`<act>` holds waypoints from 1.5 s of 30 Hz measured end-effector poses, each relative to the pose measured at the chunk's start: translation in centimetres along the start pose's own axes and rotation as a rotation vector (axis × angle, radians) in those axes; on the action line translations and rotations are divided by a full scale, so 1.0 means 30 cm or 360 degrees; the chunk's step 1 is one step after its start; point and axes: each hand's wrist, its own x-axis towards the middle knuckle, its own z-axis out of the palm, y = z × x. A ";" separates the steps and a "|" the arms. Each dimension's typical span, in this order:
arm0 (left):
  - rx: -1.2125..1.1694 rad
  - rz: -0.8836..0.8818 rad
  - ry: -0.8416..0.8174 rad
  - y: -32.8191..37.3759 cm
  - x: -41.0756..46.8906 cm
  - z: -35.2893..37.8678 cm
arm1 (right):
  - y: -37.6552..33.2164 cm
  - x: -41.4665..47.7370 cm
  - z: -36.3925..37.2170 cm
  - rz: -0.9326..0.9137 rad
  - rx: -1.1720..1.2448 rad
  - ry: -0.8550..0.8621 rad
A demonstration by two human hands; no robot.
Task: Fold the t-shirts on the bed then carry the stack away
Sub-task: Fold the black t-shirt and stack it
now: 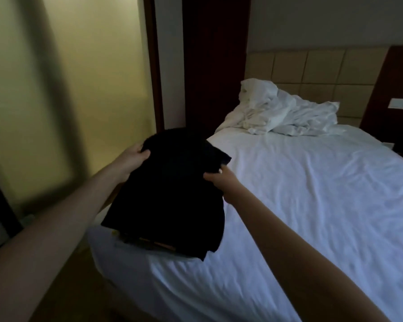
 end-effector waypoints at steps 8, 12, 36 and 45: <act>0.1142 0.0330 0.0028 -0.113 0.080 0.193 | 0.120 0.014 0.172 -0.0217 -0.1261 0.0060; 0.1094 0.0047 -0.0185 -0.313 0.144 0.298 | 0.326 -0.015 0.279 -0.0221 -0.1434 -0.0033; 0.1065 -0.0213 -0.0309 -0.146 0.436 0.440 | 0.358 0.053 0.243 -0.0200 -0.1171 -0.0045; 0.0645 0.0355 -0.0022 -0.161 0.312 0.374 | 0.363 0.048 0.238 -0.0208 -0.1133 -0.0071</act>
